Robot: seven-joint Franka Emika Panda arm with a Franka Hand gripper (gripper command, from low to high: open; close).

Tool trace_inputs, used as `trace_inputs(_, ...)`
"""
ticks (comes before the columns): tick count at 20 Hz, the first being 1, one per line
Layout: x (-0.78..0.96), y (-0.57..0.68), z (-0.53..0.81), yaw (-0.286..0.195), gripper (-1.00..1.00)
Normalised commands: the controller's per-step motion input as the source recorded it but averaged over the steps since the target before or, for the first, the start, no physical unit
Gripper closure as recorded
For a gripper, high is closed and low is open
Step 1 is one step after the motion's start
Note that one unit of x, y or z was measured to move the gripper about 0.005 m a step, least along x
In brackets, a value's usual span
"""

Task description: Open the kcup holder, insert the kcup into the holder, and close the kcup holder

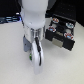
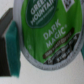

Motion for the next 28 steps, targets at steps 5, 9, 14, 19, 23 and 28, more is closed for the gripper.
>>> trace_inputs(5, 0.04, 0.42, 0.76, 0.009, 1.00)
trace_inputs(9, 0.03, 0.47, 0.84, 0.028, 1.00)
trace_inputs(14, 0.02, 0.51, 0.75, 0.037, 1.00)
trace_inputs(19, -0.06, 0.55, 0.55, 0.063, 1.00)
trace_inputs(23, -0.15, 0.53, 0.43, 0.092, 1.00)
trace_inputs(28, -0.22, 0.51, 0.39, 0.089, 1.00)
